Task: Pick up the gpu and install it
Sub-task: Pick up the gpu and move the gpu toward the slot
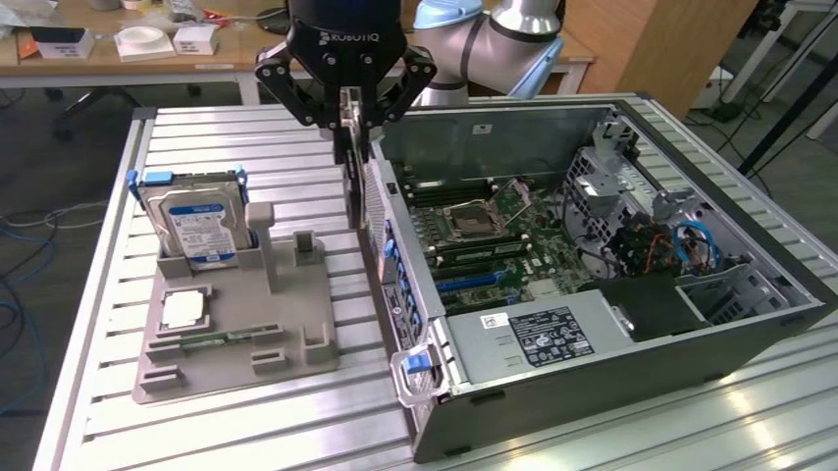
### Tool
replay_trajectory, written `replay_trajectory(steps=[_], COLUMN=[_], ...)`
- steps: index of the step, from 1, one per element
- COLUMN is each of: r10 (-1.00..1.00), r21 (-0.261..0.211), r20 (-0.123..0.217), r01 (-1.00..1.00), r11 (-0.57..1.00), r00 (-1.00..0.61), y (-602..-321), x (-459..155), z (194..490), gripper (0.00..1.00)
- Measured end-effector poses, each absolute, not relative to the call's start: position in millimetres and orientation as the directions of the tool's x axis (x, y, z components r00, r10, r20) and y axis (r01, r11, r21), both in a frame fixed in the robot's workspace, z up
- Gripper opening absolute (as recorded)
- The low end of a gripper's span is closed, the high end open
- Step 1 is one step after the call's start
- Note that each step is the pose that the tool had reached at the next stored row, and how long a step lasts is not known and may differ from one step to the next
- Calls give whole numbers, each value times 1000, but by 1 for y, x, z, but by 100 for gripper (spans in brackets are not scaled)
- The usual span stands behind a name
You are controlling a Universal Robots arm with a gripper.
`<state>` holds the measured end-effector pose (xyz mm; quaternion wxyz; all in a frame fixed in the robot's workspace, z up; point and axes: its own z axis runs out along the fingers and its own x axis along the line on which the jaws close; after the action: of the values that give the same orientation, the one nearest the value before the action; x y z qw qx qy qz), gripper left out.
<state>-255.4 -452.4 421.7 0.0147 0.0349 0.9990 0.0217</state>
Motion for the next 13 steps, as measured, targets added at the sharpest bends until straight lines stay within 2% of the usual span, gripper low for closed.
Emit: replay_trajectory(steps=[13], r10=[70], r21=[44], r20=[-28], r01=[69], r11=[997], r00=[-997], y=[-452], x=[-251], z=[422], gripper=[26])
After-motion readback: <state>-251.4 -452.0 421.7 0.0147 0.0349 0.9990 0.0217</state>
